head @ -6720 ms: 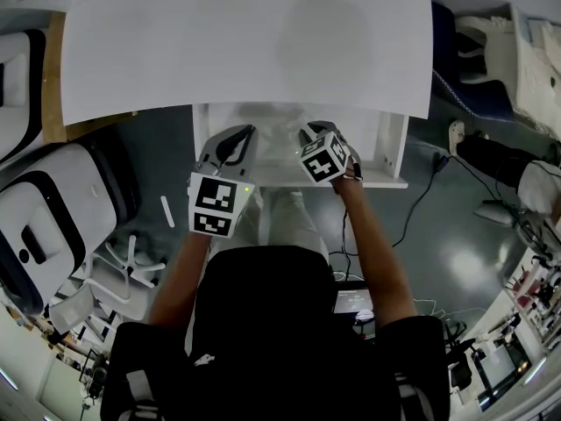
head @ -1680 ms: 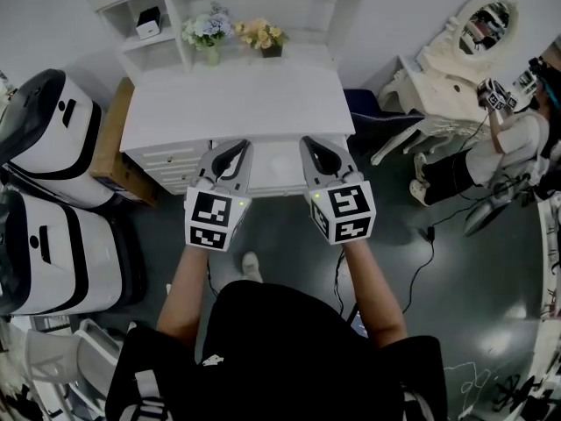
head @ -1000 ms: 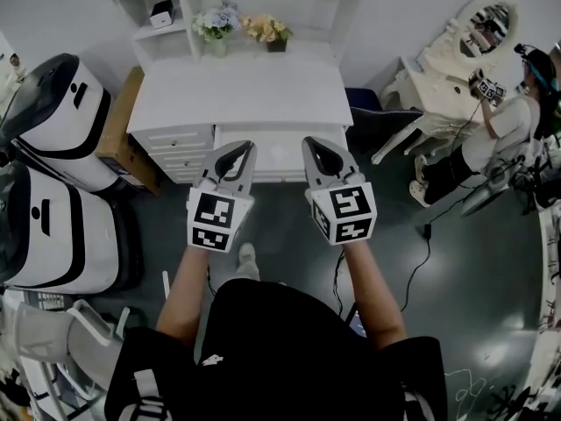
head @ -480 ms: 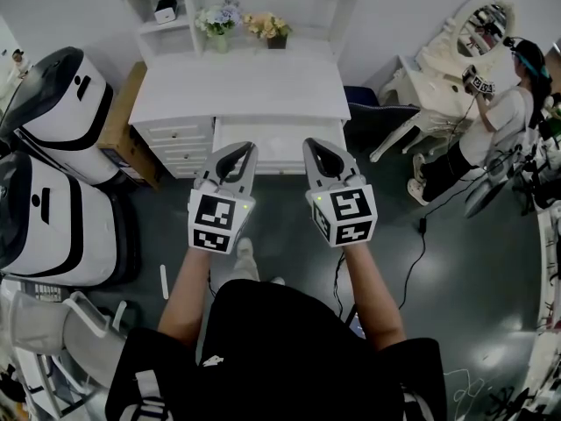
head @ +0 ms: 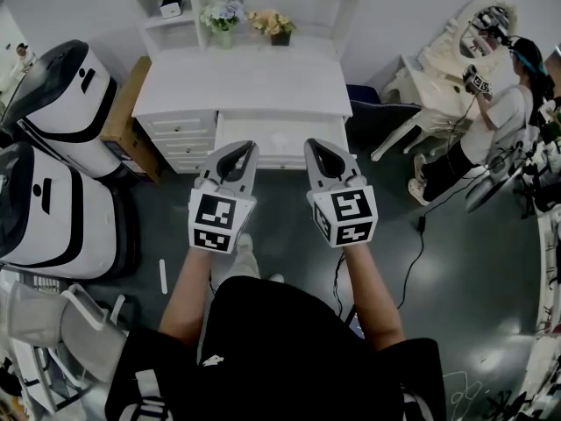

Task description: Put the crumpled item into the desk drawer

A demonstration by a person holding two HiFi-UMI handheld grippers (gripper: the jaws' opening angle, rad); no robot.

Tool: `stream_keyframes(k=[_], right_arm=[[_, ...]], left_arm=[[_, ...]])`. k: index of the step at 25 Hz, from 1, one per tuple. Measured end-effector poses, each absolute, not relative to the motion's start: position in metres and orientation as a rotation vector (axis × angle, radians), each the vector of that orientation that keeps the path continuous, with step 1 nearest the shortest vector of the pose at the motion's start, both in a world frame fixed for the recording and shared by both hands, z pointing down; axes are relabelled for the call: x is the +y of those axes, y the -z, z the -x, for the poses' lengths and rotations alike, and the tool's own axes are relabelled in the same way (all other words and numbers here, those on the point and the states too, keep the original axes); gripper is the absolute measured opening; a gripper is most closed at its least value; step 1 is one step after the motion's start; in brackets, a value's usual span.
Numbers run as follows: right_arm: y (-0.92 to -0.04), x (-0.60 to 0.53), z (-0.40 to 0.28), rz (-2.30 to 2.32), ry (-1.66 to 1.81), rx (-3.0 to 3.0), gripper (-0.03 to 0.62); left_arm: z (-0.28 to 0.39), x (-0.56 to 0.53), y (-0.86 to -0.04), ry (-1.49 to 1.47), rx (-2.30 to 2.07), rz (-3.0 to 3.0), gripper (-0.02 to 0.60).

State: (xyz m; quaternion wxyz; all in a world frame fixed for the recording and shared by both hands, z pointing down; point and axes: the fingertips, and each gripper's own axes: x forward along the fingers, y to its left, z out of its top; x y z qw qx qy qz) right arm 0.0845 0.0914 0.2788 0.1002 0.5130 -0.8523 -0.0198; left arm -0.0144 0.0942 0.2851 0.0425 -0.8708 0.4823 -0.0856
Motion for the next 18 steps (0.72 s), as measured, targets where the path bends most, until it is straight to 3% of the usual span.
stream_keyframes(k=[18], right_arm=[[-0.2814,0.0992,-0.0782,-1.515,0.049,-2.520,-0.005]], left_arm=[[0.0211,0.1027,-0.2853,0.254,1.491,2.663,0.011]])
